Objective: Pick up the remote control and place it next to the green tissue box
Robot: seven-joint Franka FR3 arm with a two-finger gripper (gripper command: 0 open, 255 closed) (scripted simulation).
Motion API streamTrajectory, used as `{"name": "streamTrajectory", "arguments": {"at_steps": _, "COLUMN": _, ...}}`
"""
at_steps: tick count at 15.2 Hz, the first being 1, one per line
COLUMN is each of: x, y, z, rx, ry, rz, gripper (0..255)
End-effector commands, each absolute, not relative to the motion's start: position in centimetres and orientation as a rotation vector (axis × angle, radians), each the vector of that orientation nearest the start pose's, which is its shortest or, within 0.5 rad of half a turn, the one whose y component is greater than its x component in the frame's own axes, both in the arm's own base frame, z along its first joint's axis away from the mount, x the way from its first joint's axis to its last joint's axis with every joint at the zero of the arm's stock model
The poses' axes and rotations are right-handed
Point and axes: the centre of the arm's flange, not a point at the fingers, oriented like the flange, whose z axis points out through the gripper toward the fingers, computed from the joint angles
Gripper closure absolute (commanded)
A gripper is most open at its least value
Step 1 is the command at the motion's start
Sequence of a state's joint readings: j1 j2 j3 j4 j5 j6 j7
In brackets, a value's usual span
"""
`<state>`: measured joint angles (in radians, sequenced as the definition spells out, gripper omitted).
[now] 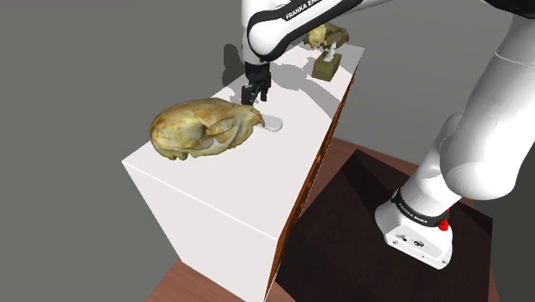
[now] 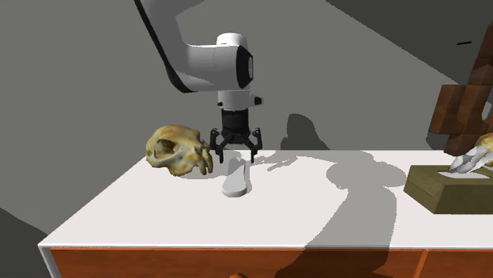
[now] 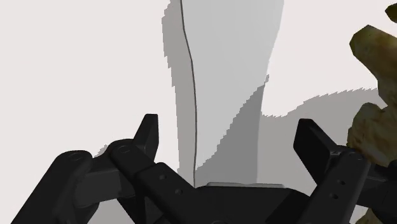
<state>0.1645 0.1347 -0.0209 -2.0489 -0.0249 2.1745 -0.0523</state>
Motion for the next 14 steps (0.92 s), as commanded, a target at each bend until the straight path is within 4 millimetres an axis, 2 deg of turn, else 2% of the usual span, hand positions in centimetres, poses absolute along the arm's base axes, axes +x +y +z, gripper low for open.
{"name": "streamTrajectory", "arguments": {"at_steps": 1, "x": 57.2, "y": 8.7, "z": 36.0, "rx": -3.143, "ry": -0.350, "rz": 0.013, "gripper": 0}}
{"name": "streamTrajectory", "arguments": {"at_steps": 7, "x": 57.2, "y": 8.6, "z": 33.0, "rx": -3.143, "ry": -0.350, "rz": 0.013, "gripper": 0}}
{"name": "streamTrajectory", "arguments": {"at_steps": 14, "x": 57.2, "y": 8.6, "z": 33.0, "rx": -3.143, "ry": -0.350, "rz": 0.013, "gripper": 0}}
